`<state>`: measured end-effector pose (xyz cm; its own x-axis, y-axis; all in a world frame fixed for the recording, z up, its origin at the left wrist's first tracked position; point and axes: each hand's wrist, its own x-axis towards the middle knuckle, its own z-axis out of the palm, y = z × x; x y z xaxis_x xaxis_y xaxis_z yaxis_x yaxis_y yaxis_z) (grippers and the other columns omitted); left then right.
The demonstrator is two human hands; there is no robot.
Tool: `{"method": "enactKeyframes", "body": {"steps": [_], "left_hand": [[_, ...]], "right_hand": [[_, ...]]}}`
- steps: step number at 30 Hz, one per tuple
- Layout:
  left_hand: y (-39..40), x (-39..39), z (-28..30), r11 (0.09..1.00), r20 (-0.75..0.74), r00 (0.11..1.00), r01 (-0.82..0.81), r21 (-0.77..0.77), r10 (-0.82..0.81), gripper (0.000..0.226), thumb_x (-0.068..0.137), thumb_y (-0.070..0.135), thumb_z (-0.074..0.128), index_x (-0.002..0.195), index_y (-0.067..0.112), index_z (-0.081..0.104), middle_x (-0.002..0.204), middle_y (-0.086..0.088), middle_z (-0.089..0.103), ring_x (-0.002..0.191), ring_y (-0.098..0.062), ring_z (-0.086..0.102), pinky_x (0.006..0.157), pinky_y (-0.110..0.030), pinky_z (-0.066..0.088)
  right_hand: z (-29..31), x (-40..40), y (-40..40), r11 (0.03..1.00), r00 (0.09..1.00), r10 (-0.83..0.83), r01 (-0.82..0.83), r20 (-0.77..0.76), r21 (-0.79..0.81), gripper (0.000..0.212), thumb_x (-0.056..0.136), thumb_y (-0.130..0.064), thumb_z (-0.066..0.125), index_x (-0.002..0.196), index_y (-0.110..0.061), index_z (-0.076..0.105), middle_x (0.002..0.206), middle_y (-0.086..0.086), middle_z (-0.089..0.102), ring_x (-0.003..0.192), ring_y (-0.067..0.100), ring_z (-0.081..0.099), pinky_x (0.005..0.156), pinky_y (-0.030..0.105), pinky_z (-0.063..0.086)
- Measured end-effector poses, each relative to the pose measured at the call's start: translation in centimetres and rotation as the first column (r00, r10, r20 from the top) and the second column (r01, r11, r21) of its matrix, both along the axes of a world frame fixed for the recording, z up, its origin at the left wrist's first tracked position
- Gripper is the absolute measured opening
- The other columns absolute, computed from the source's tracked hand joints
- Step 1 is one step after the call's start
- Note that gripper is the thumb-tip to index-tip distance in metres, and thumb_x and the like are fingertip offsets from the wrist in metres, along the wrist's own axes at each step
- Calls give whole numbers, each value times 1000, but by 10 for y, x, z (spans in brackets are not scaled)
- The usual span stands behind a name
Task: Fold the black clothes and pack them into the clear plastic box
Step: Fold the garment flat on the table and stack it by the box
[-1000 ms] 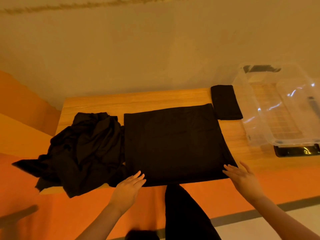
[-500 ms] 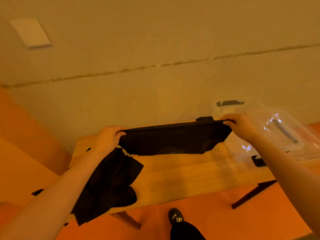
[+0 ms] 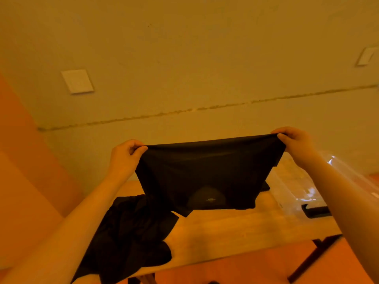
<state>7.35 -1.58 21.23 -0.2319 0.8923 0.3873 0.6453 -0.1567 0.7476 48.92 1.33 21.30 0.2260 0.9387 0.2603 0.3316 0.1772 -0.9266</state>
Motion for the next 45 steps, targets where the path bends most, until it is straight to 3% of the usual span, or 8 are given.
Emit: {"method": "enactKeyframes", "body": {"steps": [14, 19, 26, 31, 38, 40, 43, 45], "left_hand": [[-51, -7, -17, 988, 264, 962, 99, -116, -66, 7, 82, 9, 66, 79, 15, 67, 79, 2, 64, 75, -8, 58, 68, -17, 45], [-39, -11, -28, 967, 309, 949, 136, -216, -64, 5, 82, 13, 67, 80, 15, 70, 84, -7, 69, 83, -28, 64, 80, -43, 52], [50, -9, -76, 907, 247, 969, 106, -408, -2, 5, 85, 14, 64, 82, 16, 66, 82, -1, 65, 79, -17, 61, 65, -19, 45], [157, -12, -151, 804, 156, 985, 38, -593, 69, 9, 87, 16, 62, 92, 10, 66, 85, -2, 64, 86, -21, 60, 68, -23, 45], [189, 24, -260, 842, -293, 956, -178, -509, 26, 40, 92, 19, 56, 128, 2, 51, 129, -22, 52, 118, -38, 50, 98, -42, 39], [157, 50, -284, 900, -437, 890, -77, -429, -132, 43, 90, 24, 55, 128, 4, 53, 135, -20, 49, 126, -37, 45, 103, -47, 36], [109, 72, -312, 827, -527, 807, -88, -555, -267, 56, 91, 41, 46, 138, 13, 38, 146, -13, 35, 136, -28, 25, 108, -46, 22], [87, 74, -327, 783, -568, 764, -137, -606, -306, 59, 95, 49, 26, 140, 12, 32, 145, -14, 37, 135, -29, 27, 104, -47, 25]], "right_hand": [[-16, 9, -50, 994, 995, -17, 6, -102, -111, 27, 91, 1, 50, 80, -19, 65, 62, -14, 67, 62, 0, 62, 54, 11, 50], [-17, 11, -32, 984, 998, 1, -12, -65, -177, 27, 91, 1, 50, 81, -20, 64, 83, 2, 62, 75, 12, 59, 55, 11, 51], [-65, 3, 76, 931, 988, 113, -69, 105, -358, 18, 91, 1, 50, 90, -9, 65, 83, 5, 62, 79, 18, 59, 67, 25, 54], [-145, -16, 197, 850, 936, 229, -58, 267, -524, 19, 91, -7, 55, 84, -21, 66, 95, 6, 64, 97, 23, 59, 92, 38, 46], [-239, -78, 238, 889, 766, 281, 20, 579, -458, 40, 95, -12, 47, 135, -7, 44, 133, 14, 52, 118, 28, 52, 95, 32, 41], [-261, -93, 204, 881, 671, 391, -74, 630, -467, 48, 96, -21, 47, 141, -12, 36, 145, 6, 39, 134, 20, 36, 108, 27, 29], [-293, -92, 154, 824, 475, 543, -141, 693, -549, 59, 97, -34, 40, 147, -18, 14, 156, 0, 7, 141, 12, -6, 115, 29, 2], [-311, -76, 134, 810, 449, 551, -85, 704, -580, 62, 96, -44, 32, 146, -18, 7, 156, 1, 1, 138, 12, -12, 113, 32, -4]]}}
